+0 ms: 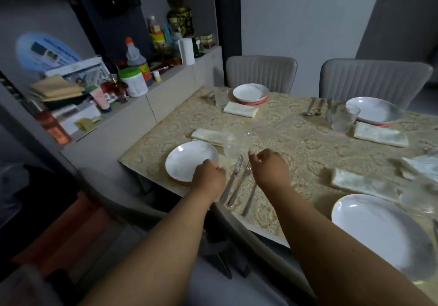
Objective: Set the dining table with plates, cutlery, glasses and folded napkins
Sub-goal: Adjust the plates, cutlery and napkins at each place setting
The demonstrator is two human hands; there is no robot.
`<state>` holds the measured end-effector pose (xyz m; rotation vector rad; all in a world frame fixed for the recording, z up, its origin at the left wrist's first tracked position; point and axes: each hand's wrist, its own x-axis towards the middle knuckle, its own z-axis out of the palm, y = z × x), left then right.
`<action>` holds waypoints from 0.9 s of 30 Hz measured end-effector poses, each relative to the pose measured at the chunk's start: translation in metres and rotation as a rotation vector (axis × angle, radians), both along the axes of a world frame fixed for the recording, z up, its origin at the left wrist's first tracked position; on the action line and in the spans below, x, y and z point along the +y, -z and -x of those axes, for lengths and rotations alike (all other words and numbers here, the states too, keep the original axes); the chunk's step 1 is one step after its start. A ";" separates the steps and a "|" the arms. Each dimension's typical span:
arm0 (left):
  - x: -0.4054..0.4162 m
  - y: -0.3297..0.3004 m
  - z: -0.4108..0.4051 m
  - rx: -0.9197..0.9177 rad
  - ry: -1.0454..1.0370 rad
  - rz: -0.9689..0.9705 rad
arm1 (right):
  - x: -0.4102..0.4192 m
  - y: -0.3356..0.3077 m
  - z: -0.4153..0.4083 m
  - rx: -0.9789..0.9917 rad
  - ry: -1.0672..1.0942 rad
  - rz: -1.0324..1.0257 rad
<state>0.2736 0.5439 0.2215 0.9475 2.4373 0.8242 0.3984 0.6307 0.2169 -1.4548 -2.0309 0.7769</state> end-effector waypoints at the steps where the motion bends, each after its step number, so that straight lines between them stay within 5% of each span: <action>1: -0.002 0.000 0.011 -0.005 0.027 0.008 | -0.003 0.002 0.009 0.009 0.024 0.010; 14: -0.001 0.017 0.104 -0.113 0.381 0.100 | -0.033 0.014 0.063 0.062 0.383 0.168; 27: 0.069 0.079 0.082 -0.067 0.544 0.285 | 0.032 0.074 0.041 -0.257 0.420 0.527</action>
